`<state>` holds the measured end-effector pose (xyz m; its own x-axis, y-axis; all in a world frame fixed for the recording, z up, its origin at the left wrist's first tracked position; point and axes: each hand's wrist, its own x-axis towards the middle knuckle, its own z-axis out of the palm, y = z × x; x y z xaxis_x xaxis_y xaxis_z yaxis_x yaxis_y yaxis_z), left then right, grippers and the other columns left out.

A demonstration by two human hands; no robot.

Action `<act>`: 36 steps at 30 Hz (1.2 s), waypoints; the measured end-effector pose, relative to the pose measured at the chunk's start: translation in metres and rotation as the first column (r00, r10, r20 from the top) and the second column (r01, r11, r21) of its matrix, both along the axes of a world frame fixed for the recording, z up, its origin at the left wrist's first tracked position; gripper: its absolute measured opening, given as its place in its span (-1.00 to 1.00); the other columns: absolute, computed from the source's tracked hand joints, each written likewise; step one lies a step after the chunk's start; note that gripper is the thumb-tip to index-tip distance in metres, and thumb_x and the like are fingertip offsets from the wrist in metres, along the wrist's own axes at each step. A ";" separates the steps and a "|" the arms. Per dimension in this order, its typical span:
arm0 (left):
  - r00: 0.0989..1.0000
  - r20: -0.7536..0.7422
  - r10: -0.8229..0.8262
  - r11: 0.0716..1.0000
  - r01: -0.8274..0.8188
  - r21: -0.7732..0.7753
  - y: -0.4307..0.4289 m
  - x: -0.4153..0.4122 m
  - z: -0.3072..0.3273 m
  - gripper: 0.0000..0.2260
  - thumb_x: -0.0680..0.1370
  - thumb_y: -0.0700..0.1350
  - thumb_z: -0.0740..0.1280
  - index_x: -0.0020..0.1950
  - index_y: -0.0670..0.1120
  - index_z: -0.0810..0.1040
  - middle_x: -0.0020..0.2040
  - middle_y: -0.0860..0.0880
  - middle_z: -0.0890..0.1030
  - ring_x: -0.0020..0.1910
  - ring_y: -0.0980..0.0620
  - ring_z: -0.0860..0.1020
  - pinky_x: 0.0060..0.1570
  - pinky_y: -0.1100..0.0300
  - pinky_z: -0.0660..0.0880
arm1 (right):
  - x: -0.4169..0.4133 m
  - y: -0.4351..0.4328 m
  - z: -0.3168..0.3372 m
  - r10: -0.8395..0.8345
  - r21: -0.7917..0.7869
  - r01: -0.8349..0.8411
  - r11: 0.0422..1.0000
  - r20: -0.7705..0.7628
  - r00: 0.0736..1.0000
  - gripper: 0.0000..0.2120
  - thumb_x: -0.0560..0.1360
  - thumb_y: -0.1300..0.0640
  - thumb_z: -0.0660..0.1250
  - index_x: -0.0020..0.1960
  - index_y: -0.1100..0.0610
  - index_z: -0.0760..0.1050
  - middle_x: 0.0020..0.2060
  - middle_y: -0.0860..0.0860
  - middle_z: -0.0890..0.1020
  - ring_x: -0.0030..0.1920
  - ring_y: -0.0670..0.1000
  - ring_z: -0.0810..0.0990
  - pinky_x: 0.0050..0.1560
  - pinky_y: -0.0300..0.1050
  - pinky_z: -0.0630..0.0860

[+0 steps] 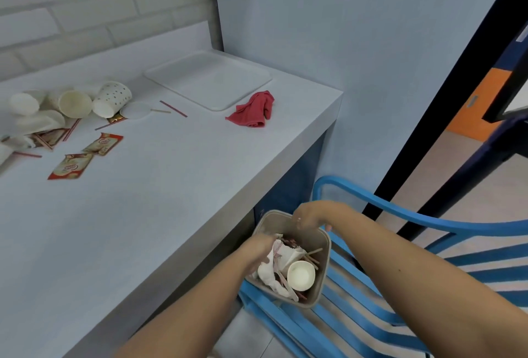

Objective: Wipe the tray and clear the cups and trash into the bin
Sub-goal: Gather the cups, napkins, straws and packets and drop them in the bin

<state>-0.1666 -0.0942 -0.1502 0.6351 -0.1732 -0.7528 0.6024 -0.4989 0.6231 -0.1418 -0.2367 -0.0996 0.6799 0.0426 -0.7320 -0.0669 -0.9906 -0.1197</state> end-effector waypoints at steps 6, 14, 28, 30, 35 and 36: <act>0.930 0.367 0.032 0.999 -0.028 -0.018 -0.002 0.017 0.034 -0.72 0.60 -0.18 0.15 0.27 -0.26 0.40 0.10 -0.23 0.58 0.08 -0.17 0.58 0.09 0.02 0.54 | 0.016 0.014 0.050 -0.014 0.080 0.020 0.997 -0.078 0.997 -0.62 0.59 0.18 0.17 0.40 0.15 0.34 0.10 0.14 0.58 -0.04 0.07 0.62 -0.12 -0.09 0.57; 0.662 0.710 0.239 0.970 -0.128 -0.206 0.039 0.037 0.123 -0.87 0.55 -0.28 0.17 0.01 -0.11 0.46 -0.28 -0.02 0.54 -0.39 0.08 0.50 -0.39 0.35 0.44 | 0.051 0.063 0.134 0.145 0.080 -0.149 0.986 0.054 0.988 -0.81 0.57 0.11 0.22 0.14 0.17 0.46 -0.36 0.06 0.62 -0.45 -0.05 0.52 -0.41 -0.23 0.34; 0.501 0.761 0.412 0.813 -0.580 -0.058 0.244 0.122 0.125 -0.90 0.52 -0.26 0.23 -0.03 -0.12 0.49 -0.12 -0.03 0.51 -0.12 -0.04 0.49 -0.15 0.16 0.40 | 0.126 0.208 0.132 0.158 0.280 -0.275 0.920 0.379 0.912 -0.90 0.52 0.19 0.23 -0.09 0.17 0.51 -0.20 0.11 0.57 -0.27 0.05 0.47 -0.36 -0.24 0.42; 0.503 0.779 0.376 0.780 -0.625 0.027 0.274 0.133 0.120 -0.87 0.50 -0.26 0.24 0.00 -0.17 0.54 -0.02 -0.09 0.53 -0.02 -0.08 0.53 -0.08 0.14 0.46 | 0.139 0.231 0.125 0.122 0.301 -0.261 0.917 0.411 0.903 -0.89 0.51 0.19 0.23 -0.07 0.18 0.53 -0.17 0.11 0.55 -0.33 0.02 0.45 -0.34 -0.22 0.43; 0.612 0.753 0.242 0.684 -0.658 0.315 0.328 0.154 0.110 -0.70 0.47 -0.12 0.33 0.20 -0.11 0.48 0.23 -0.15 0.39 0.24 -0.16 0.37 0.19 0.00 0.39 | 0.171 0.288 0.104 0.081 0.293 -0.259 0.920 0.506 0.859 -0.75 0.51 0.17 0.25 0.10 0.29 0.54 0.01 0.11 0.59 -0.15 0.03 0.54 -0.19 -0.20 0.47; 0.646 0.733 0.212 0.684 -0.634 0.361 0.335 0.157 0.109 -0.64 0.47 -0.08 0.35 0.25 -0.10 0.44 0.26 -0.15 0.36 0.27 -0.16 0.34 0.19 0.00 0.36 | 0.177 0.299 0.098 0.073 0.283 -0.256 0.924 0.527 0.847 -0.74 0.51 0.17 0.25 0.11 0.29 0.54 0.08 0.13 0.60 -0.01 0.07 0.56 -0.05 -0.14 0.50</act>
<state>-0.0092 0.2412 -0.0415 0.8402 0.5414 -0.0303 0.4404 -0.6487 0.6207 0.0349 0.0626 -0.0015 0.9061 0.3633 -0.2168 0.2526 -0.8756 -0.4116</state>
